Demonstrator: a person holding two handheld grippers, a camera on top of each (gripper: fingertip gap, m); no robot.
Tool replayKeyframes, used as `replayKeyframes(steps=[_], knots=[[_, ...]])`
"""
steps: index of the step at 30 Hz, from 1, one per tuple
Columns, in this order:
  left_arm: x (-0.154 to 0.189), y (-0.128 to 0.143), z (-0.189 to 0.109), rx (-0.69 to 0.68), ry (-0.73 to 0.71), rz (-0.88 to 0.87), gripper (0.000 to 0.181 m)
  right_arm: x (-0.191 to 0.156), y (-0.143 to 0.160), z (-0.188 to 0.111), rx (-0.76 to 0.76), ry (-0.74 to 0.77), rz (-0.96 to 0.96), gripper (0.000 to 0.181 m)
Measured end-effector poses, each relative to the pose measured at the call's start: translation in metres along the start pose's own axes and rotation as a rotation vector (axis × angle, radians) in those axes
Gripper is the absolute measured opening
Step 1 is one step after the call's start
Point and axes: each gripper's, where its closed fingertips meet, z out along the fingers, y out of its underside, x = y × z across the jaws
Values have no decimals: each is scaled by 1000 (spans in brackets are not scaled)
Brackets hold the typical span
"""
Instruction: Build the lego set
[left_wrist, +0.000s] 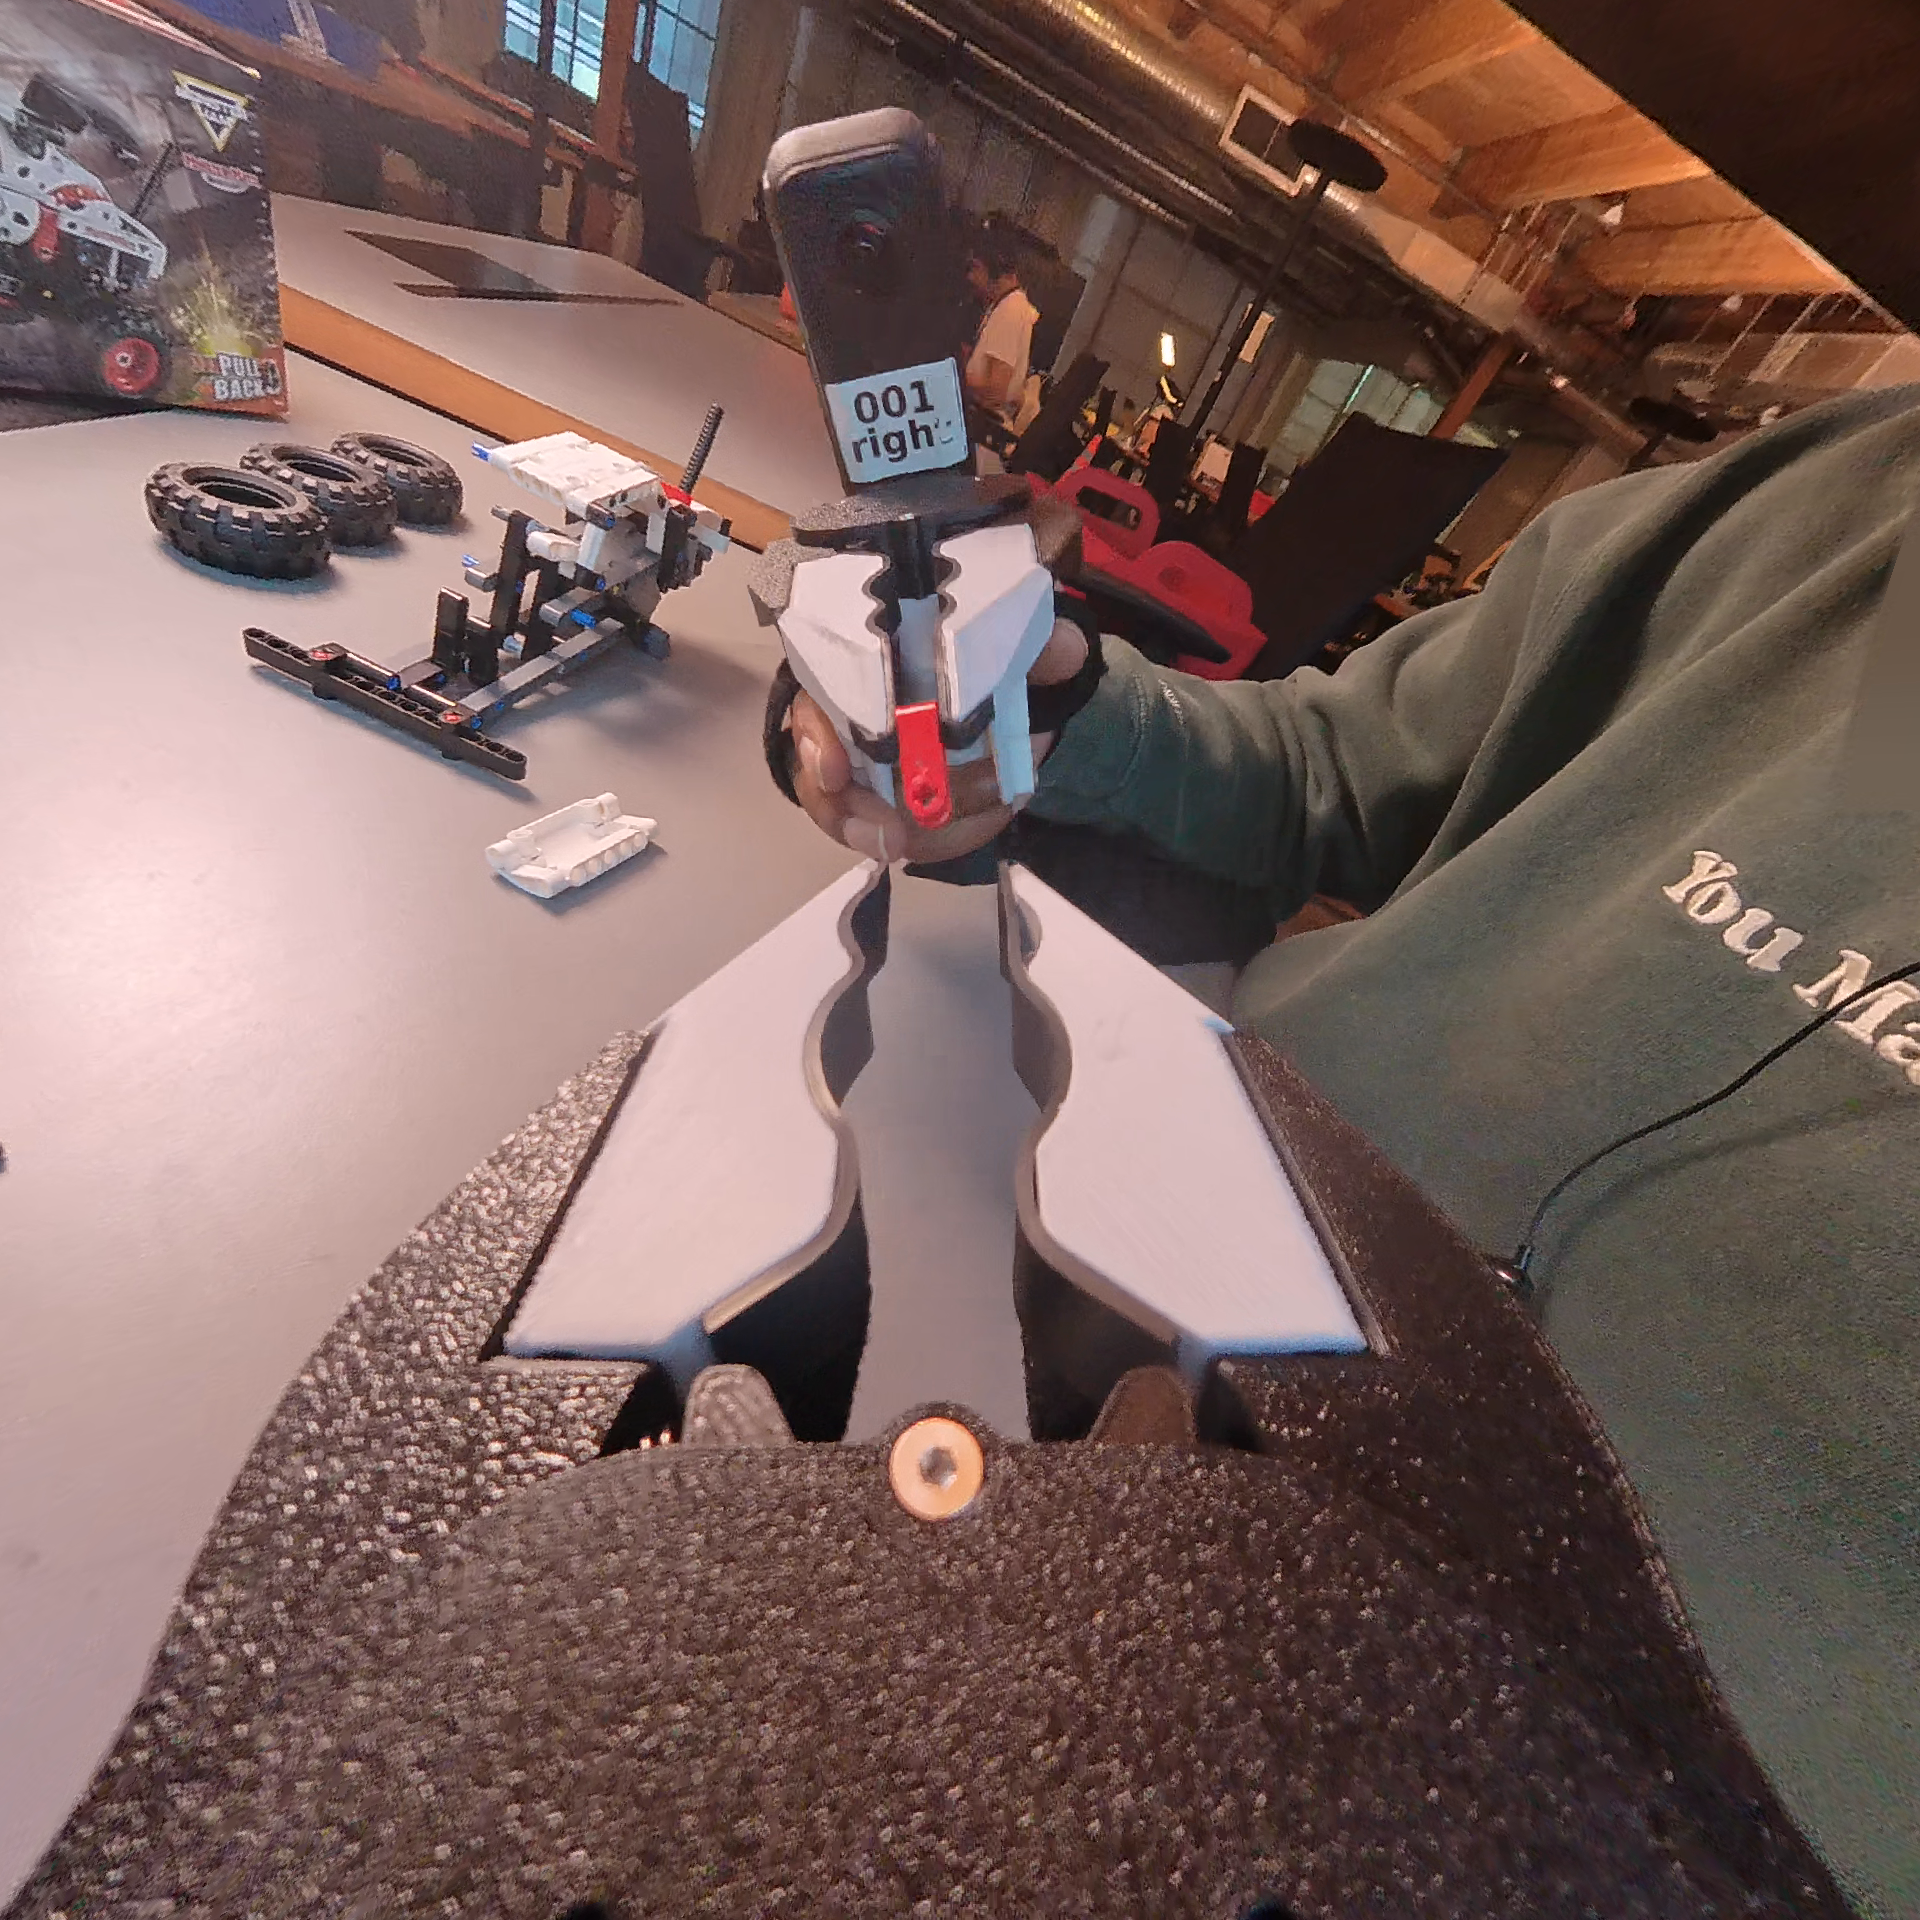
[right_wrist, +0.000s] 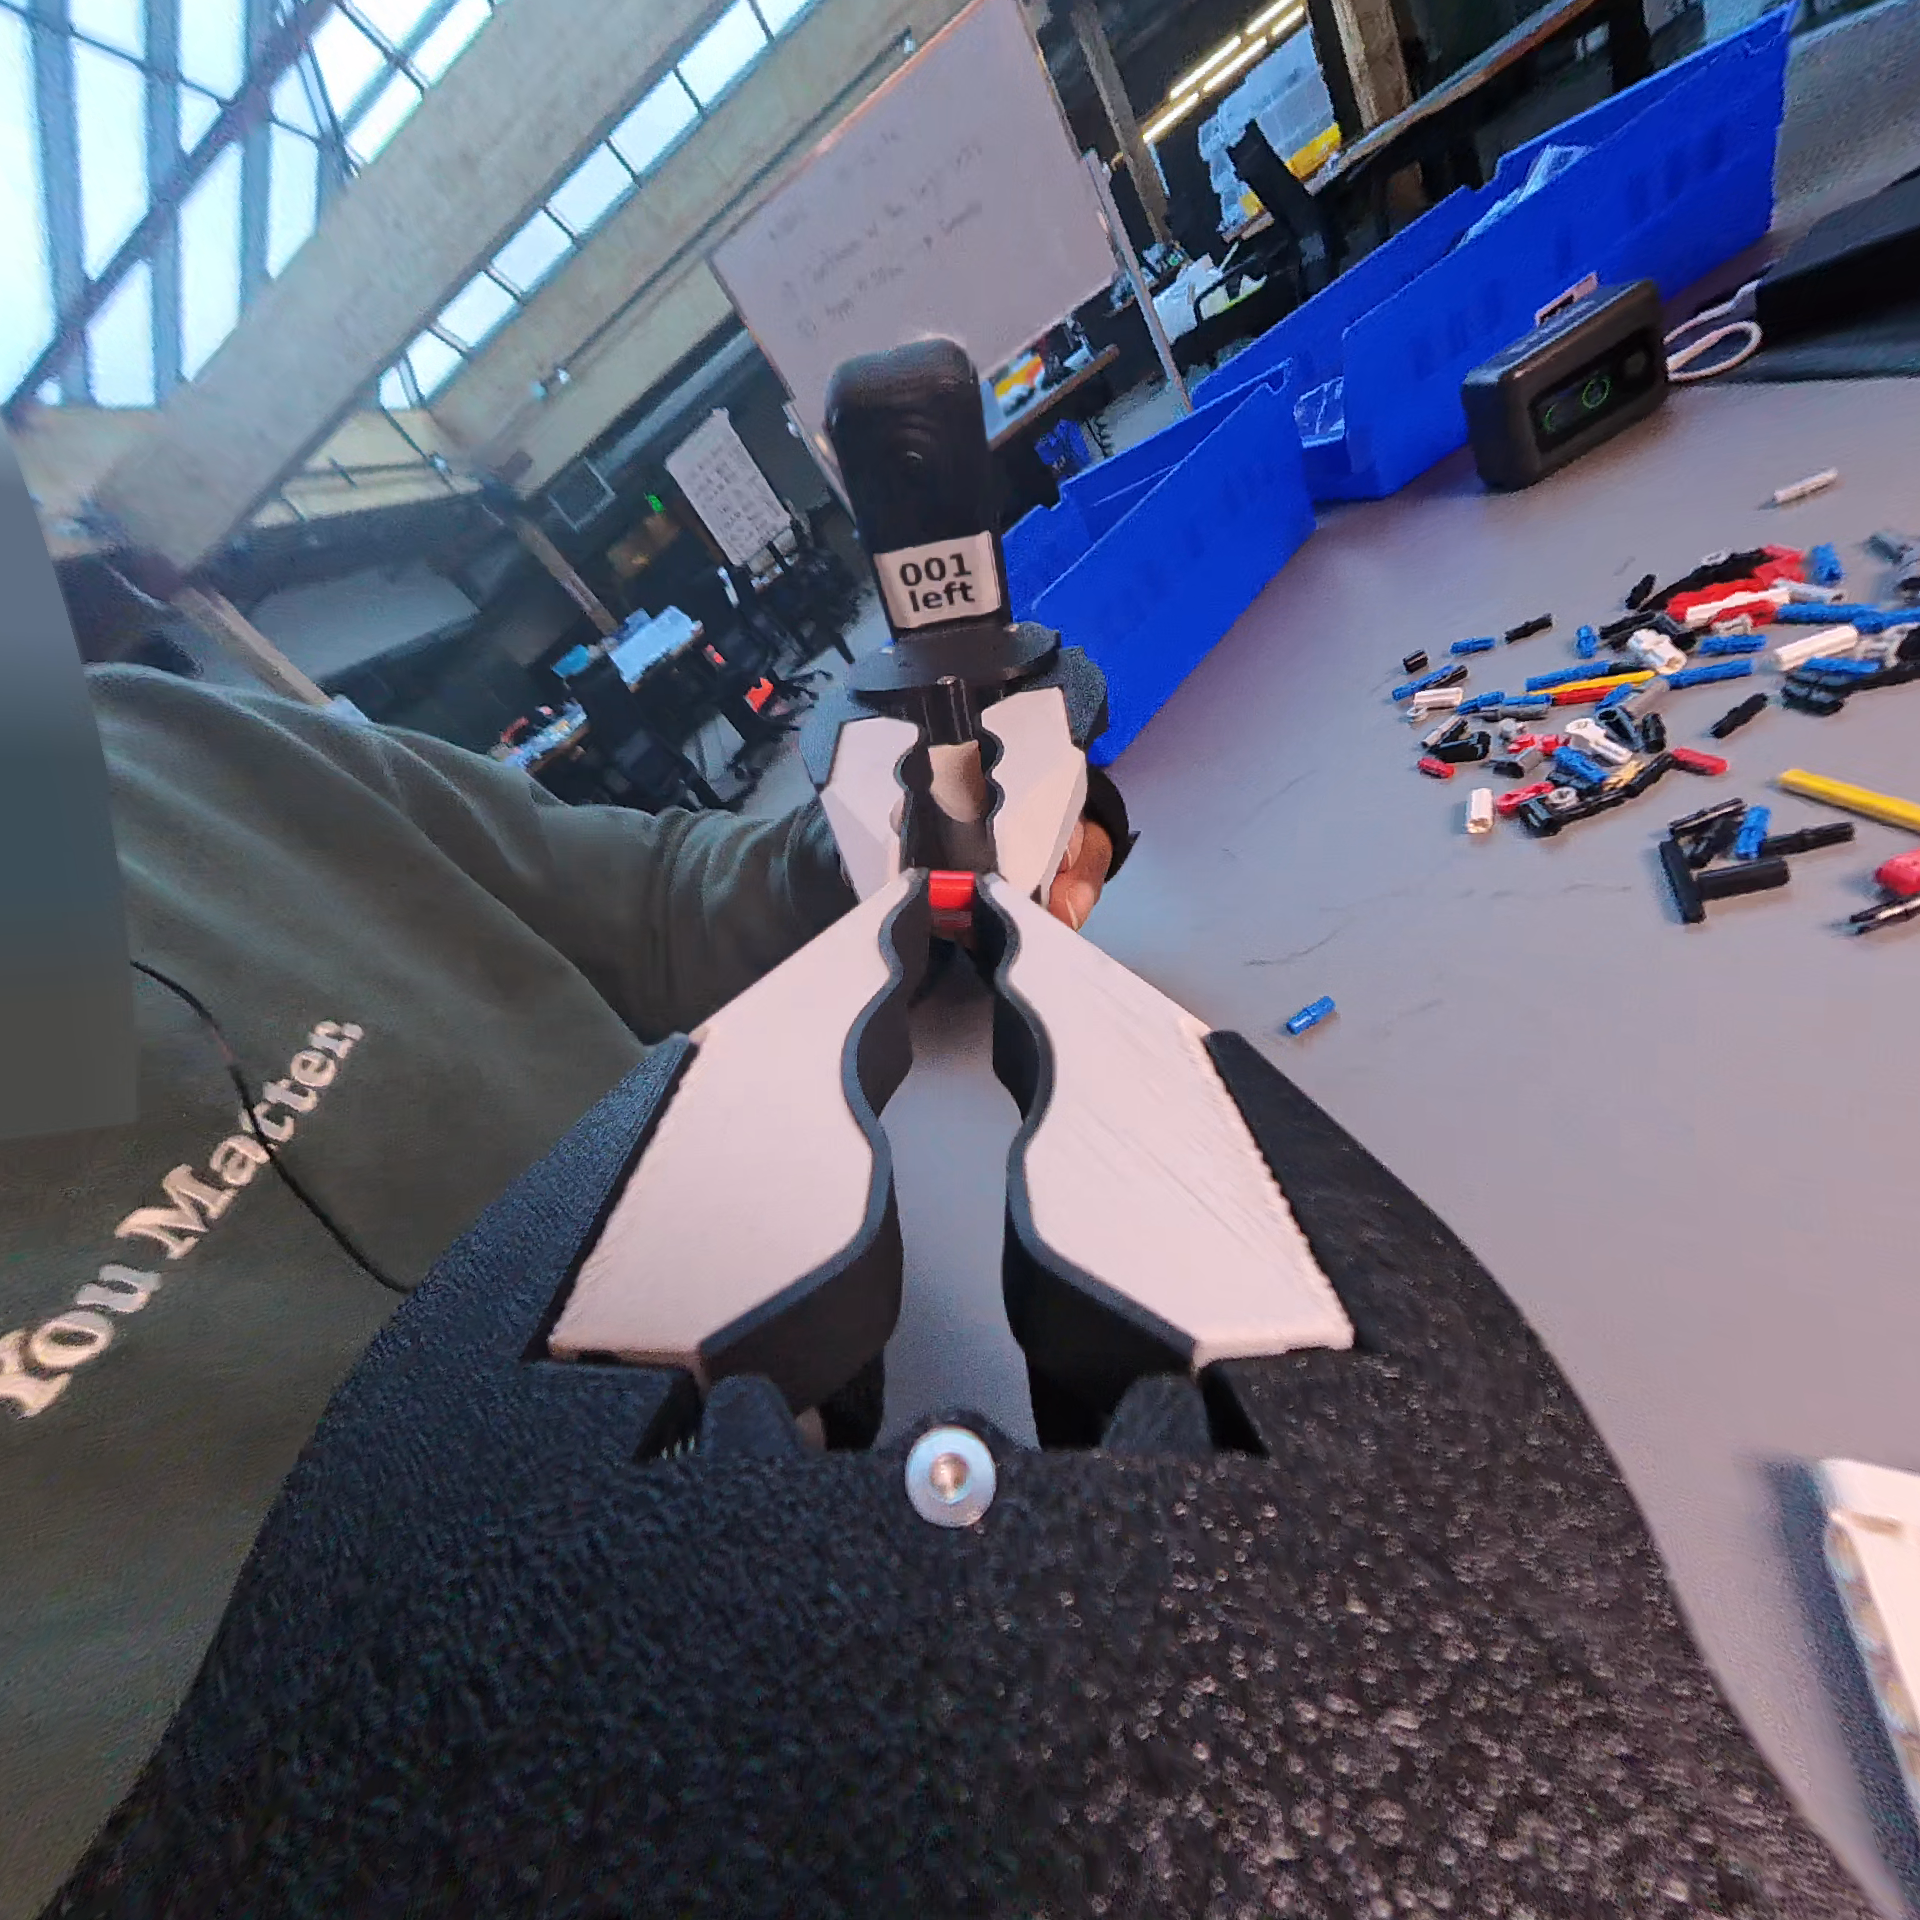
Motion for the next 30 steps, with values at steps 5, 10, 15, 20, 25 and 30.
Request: replayKeyframes(steps=[5,10,15,20,25,30], knots=[[0,0,2,-1,-12,3,21,-2,1,0,13,-58,103,7],[4,-4,3,27,16,-34,16,-5,4,3,7,-84,127,7],[2,-2,7,18,-15,-36,9,-2,11,10,-18,-57,112,7],[1,-1,7,8,-18,-43,8,-3,10,11,-11,-53,92,7],[21,-12,4,91,177,-201,7,-25,6,11,0,-113,-72,11],[25,-9,5,89,270,-343,7,-23,15,7,-82,-15,-345,15]])
